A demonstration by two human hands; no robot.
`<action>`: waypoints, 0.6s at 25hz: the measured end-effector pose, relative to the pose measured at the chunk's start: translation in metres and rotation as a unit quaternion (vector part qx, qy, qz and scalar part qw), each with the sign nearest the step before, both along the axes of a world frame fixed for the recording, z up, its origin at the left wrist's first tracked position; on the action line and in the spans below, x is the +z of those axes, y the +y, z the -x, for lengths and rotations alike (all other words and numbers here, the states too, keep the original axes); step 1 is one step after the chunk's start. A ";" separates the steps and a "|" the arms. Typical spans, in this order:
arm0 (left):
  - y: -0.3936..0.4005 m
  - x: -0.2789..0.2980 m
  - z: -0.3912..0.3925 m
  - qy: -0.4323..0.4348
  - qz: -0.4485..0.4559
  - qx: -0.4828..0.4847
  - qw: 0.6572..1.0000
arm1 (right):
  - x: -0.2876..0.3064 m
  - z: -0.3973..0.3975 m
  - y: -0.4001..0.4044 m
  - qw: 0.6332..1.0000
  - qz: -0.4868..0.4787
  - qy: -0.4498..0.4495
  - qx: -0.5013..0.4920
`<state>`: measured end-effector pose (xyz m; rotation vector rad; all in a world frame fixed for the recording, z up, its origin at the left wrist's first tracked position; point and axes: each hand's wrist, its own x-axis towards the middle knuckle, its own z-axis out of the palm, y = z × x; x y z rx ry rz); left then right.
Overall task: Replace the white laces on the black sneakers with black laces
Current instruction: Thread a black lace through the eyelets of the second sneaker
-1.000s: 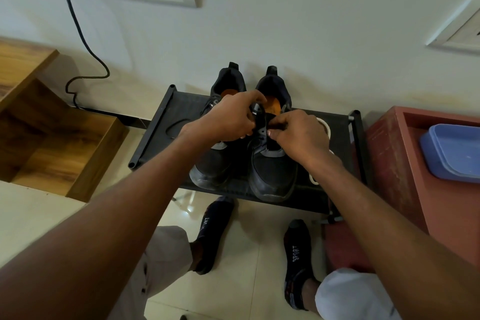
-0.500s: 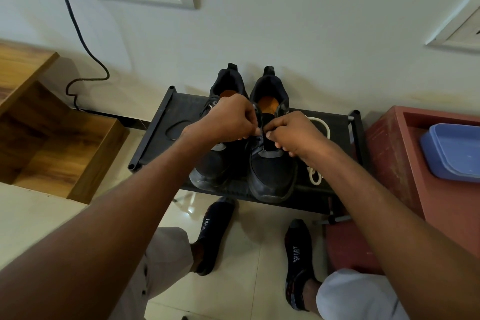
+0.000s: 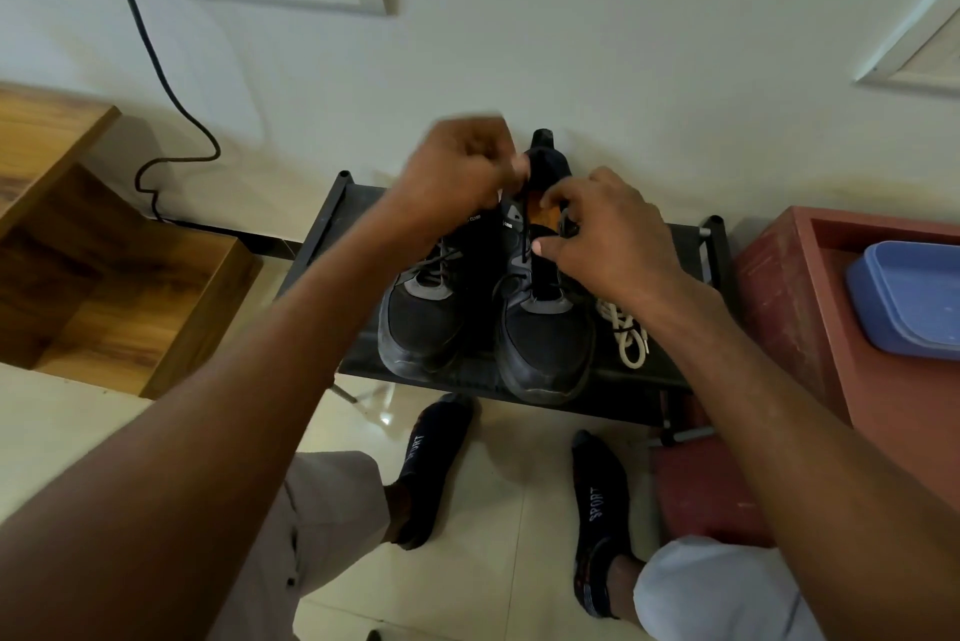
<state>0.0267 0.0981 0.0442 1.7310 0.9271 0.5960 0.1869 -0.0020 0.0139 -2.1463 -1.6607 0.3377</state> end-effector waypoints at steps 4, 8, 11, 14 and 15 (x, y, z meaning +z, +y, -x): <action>0.007 0.022 0.009 -0.259 0.162 0.046 0.951 | 0.002 0.007 0.003 0.989 -0.018 0.145 0.035; 0.013 0.007 0.014 -0.121 0.104 -0.009 0.987 | 0.017 0.011 0.008 0.932 -0.188 0.305 -0.048; 0.005 0.003 0.015 0.048 0.015 -0.146 0.988 | 0.031 0.012 0.009 0.899 -0.303 0.313 -0.048; 0.001 0.004 0.004 0.011 -0.027 -0.080 0.996 | 0.019 0.005 0.011 0.937 -0.200 0.280 -0.055; 0.002 0.004 0.002 -0.037 -0.024 -0.037 0.998 | 0.011 0.003 0.010 0.960 -0.119 0.251 -0.037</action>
